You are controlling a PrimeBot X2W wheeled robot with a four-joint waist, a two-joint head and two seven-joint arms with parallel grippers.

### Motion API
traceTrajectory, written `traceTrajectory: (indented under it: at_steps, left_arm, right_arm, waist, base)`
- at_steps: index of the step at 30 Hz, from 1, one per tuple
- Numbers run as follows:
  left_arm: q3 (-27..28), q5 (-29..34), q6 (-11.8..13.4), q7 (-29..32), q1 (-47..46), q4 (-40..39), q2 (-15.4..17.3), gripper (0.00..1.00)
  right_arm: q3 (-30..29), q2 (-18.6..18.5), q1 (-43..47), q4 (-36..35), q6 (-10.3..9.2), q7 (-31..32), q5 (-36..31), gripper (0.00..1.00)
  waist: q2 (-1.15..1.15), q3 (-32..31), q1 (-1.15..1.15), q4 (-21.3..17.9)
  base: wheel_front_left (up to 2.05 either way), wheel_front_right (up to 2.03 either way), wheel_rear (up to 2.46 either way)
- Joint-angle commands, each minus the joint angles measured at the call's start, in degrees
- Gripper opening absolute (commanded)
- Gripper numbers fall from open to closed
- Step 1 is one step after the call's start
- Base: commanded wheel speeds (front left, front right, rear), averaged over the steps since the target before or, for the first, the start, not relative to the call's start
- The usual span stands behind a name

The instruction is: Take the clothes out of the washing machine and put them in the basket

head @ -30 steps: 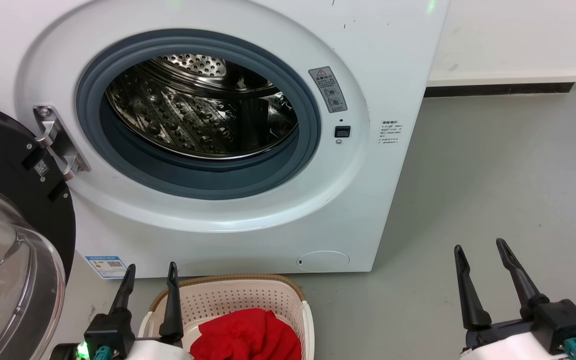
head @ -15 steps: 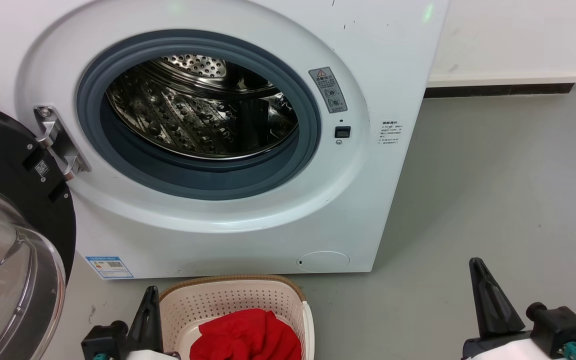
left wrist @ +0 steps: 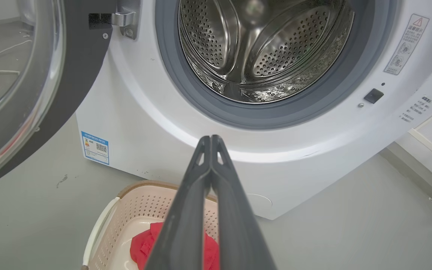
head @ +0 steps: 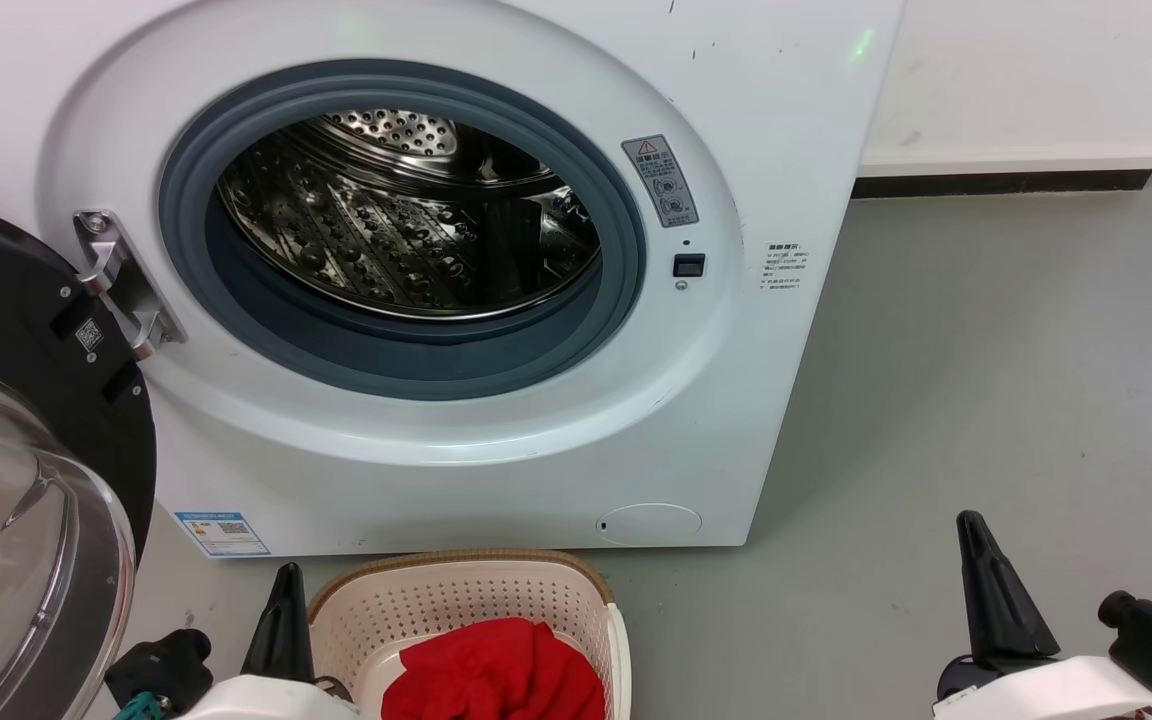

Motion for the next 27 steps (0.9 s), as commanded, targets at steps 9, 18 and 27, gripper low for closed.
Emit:
traceTrajectory:
  at_steps: [9, 18, 27]
  left_arm:
    - [0.8, -9.4, -0.9, 2.2, -2.4, -0.3, 0.1, 0.0]
    - [1.3, -17.2, -1.6, 4.1, -3.5, 0.1, 0.1, 0.0]
    - [1.8, -24.3, -2.1, 5.8, -4.4, 0.4, 0.1, 0.0]
  right_arm:
    - [-0.4, -0.8, -2.9, 0.5, -0.01, 1.8, 10.4, 0.0]
    - [-0.7, -1.1, -4.0, 1.6, -0.01, 3.4, 18.8, 0.0]
    - [-1.2, -1.3, -5.0, 2.6, -0.01, 5.0, 26.4, 0.0]
  waist:
    - [0.0, -0.1, 0.0, 0.2]
    - [0.0, -0.1, 0.0, 0.4]
    - [0.0, -0.2, 0.0, 0.5]
  base:
    - [0.0, 0.0, 0.0]
    - [0.0, 0.0, 0.0]
    - [0.0, 0.0, 0.0]
